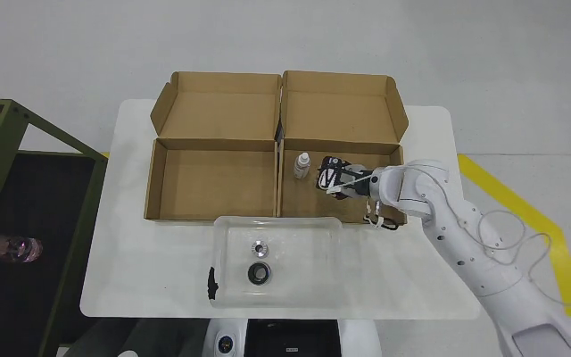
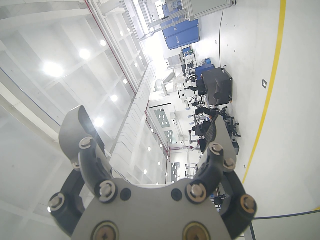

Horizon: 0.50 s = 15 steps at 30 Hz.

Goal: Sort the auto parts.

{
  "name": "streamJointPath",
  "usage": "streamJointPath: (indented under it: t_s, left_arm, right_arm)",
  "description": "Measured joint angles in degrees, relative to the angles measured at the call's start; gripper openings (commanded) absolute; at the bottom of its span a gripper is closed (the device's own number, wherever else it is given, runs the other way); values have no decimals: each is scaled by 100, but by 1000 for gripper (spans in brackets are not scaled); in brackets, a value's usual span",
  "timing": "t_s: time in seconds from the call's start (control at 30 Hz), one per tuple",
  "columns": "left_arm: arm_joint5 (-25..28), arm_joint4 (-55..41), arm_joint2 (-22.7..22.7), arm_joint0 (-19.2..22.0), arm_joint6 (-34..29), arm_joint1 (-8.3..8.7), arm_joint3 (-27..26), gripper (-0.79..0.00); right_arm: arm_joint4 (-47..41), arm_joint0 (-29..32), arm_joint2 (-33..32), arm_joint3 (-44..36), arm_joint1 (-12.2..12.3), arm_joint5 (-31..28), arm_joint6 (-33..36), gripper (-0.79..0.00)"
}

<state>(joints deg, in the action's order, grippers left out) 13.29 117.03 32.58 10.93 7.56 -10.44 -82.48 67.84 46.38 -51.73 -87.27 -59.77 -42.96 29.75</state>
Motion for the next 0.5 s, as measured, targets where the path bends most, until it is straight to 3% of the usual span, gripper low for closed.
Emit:
streamJointPath:
  t_s: [0.3,0.5]
  left_arm:
    - [0,0,0,0,0,0,0,0]
    - [0,0,0,0,0,0,0,0]
  right_arm:
    - [-178,-342,302,585,-151,38,238,-773]
    - [-217,-497,460,859,-241,80,276,-677]
